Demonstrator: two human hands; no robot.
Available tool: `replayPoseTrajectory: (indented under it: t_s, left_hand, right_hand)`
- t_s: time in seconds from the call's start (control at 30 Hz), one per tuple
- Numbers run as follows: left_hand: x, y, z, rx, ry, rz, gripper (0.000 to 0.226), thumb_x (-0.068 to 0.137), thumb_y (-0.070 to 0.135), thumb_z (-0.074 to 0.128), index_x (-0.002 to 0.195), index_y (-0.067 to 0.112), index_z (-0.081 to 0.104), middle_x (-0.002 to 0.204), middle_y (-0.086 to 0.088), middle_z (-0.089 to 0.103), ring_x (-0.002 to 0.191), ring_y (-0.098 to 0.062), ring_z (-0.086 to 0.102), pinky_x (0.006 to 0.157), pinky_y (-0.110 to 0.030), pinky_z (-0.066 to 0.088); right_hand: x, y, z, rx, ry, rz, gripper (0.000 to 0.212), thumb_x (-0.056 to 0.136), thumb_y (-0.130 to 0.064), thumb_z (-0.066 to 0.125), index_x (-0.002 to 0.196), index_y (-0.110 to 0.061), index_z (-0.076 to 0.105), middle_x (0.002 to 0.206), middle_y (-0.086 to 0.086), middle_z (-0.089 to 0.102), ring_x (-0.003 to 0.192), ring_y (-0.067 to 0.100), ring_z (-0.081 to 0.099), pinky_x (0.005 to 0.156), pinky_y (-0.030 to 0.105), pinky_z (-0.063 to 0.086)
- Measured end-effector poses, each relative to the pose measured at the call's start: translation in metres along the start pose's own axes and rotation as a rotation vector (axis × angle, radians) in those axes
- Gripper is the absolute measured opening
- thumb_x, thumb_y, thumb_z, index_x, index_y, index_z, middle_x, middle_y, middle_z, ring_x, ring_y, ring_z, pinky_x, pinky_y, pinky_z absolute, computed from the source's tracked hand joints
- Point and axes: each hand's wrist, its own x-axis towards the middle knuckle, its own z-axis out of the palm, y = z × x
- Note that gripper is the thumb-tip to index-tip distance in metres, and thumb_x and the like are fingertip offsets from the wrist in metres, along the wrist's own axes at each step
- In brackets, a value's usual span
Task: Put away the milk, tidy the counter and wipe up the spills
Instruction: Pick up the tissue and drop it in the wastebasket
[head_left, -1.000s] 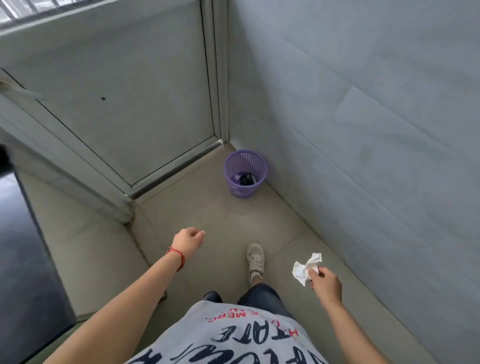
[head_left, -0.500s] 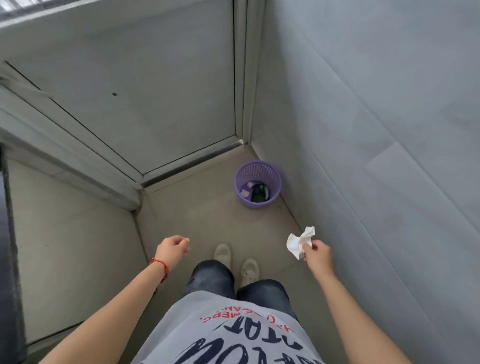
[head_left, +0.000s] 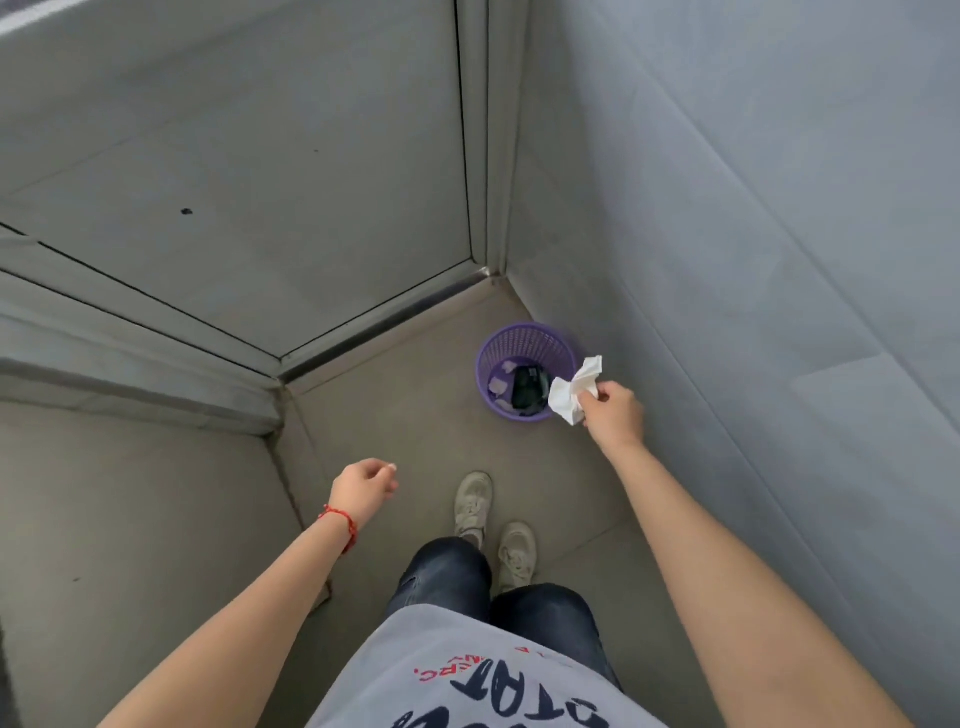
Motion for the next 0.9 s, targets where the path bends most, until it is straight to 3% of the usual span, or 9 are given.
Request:
replayPoseTrajectory:
  t_s: [0.27, 0.37, 0.43, 0.57, 0.73, 0.9]
  left_hand:
    - [0.031, 0.021, 0.005, 0.043, -0.055, -0.038, 0.015, 0.091, 0.018, 0.05, 0.085, 0.013, 0.062, 0.066, 0.004, 0.062, 0.067, -0.017, 0.059, 0.076, -0.027, 0.045]
    - [0.037, 0.025, 0.004, 0.079, -0.077, -0.042, 0.014, 0.091, 0.019, 0.049, 0.085, 0.014, 0.061, 0.066, 0.006, 0.062, 0.065, -0.014, 0.059, 0.075, -0.026, 0.045]
    - [0.039, 0.03, 0.003, 0.095, -0.085, -0.033, 0.014, 0.091, 0.019, 0.049, 0.086, 0.014, 0.062, 0.067, 0.006, 0.062, 0.066, -0.014, 0.06, 0.077, -0.028, 0.046]
    - [0.041, 0.047, 0.004, 0.162, -0.133, 0.003, 0.017, 0.091, 0.019, 0.049, 0.081, 0.015, 0.061, 0.067, 0.006, 0.062, 0.072, -0.019, 0.061, 0.077, -0.028, 0.046]
    - [0.049, 0.069, 0.014, 0.37, -0.228, 0.042, 0.03, 0.09, 0.023, 0.049, 0.061, 0.019, 0.056, 0.075, -0.008, 0.066, 0.081, -0.027, 0.063, 0.082, -0.033, 0.049]
    - [0.058, 0.09, 0.036, 0.604, -0.326, 0.115, 0.029, 0.089, 0.026, 0.051, 0.063, 0.018, 0.058, 0.084, -0.013, 0.07, 0.089, -0.032, 0.066, 0.082, -0.034, 0.051]
  right_hand:
    - [0.052, -0.036, 0.024, 0.045, -0.001, 0.059, 0.032, 0.087, -0.029, 0.051, 0.111, -0.009, 0.06, 0.109, 0.012, 0.067, 0.095, 0.036, 0.065, 0.088, 0.043, 0.051]
    - [0.047, -0.022, 0.016, 0.044, -0.03, 0.117, 0.029, 0.087, -0.029, 0.052, 0.104, -0.009, 0.063, 0.096, 0.012, 0.068, 0.089, 0.034, 0.066, 0.086, 0.048, 0.052]
    - [0.033, -0.007, 0.007, 0.067, -0.054, 0.156, 0.027, 0.089, -0.026, 0.05, 0.102, -0.008, 0.064, 0.085, 0.008, 0.064, 0.076, 0.03, 0.065, 0.082, 0.047, 0.053]
    - [-0.003, 0.04, -0.013, 0.153, -0.015, 0.268, 0.013, 0.089, -0.021, 0.05, 0.092, -0.015, 0.061, 0.092, 0.009, 0.064, 0.061, 0.02, 0.061, 0.08, 0.044, 0.051]
    - [-0.052, 0.096, -0.031, 0.374, 0.132, 0.427, 0.011, 0.091, -0.012, 0.047, 0.091, -0.012, 0.058, 0.091, 0.011, 0.06, 0.06, 0.015, 0.057, 0.058, 0.03, 0.046]
    - [-0.104, 0.155, -0.034, 0.535, 0.284, 0.607, 0.013, 0.091, -0.013, 0.048, 0.098, -0.01, 0.058, 0.091, 0.011, 0.061, 0.06, 0.019, 0.057, 0.058, 0.03, 0.046]
